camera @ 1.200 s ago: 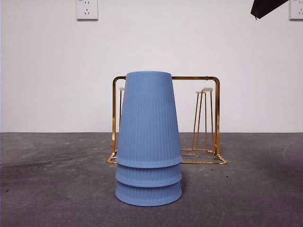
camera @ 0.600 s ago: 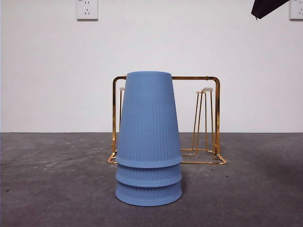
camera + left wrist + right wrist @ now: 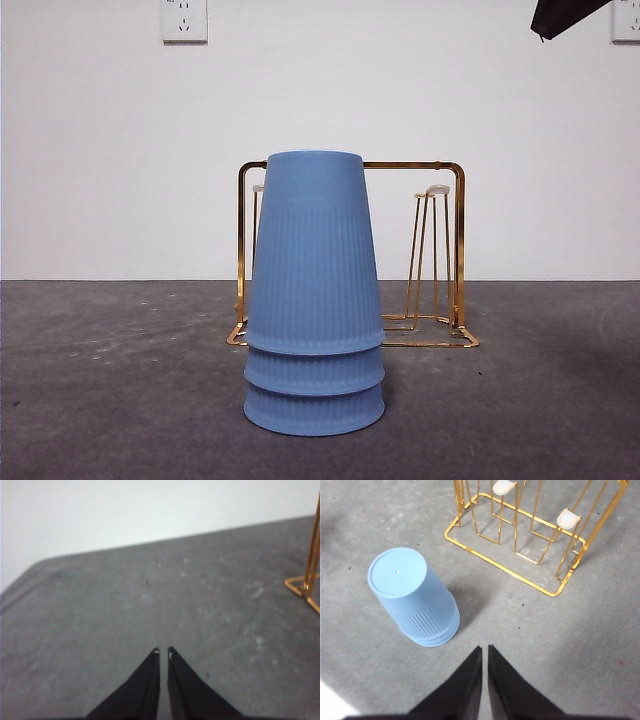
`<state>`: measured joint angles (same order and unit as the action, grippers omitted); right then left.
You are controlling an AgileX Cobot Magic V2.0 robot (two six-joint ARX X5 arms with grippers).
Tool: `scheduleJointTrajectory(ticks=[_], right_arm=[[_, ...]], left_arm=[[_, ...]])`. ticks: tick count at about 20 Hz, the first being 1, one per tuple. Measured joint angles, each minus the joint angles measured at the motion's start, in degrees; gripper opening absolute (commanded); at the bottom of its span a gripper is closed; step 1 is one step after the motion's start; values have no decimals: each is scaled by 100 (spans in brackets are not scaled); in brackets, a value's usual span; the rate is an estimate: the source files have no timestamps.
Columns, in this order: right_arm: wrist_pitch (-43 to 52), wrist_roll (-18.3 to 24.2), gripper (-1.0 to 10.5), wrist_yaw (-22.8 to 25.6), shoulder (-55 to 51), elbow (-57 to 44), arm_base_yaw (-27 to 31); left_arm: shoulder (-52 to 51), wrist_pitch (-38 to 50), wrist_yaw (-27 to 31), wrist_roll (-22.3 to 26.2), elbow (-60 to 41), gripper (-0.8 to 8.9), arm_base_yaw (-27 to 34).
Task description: The left arm pick up the left cup on cup holder and place it on desk, then the right arm insert the right cup into the first cup, and then the left arm insert the mid cup into the first cup
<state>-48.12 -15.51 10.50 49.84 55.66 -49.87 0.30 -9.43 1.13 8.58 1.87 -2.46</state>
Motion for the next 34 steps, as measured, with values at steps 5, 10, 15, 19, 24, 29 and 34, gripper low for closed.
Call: scheduleJointTrajectory(ticks=[5, 10, 15, 19, 24, 29, 34], right_arm=[[0, 0, 14, 0, 0, 0, 0], [0, 2, 13, 0, 0, 0, 0], [0, 2, 13, 0, 0, 0, 0], [0, 4, 13, 15, 0, 0, 0], [-22, 70, 13, 688, -26, 0, 4], [50, 205, 13, 863, -706, -2, 1080], [1707, 223, 13, 627, -2109, -1073, 3261]], left_arm=[[0, -107, 0, -264, 0, 19, 9], [0, -107, 0, -345, 0, 19, 9], [0, -107, -2, -345, 0, 19, 9], [0, -107, -2, -345, 0, 19, 9], [0, -107, -2, -345, 0, 19, 9], [0, -107, -2, -345, 0, 19, 9], [0, -107, -2, -345, 0, 19, 9]])
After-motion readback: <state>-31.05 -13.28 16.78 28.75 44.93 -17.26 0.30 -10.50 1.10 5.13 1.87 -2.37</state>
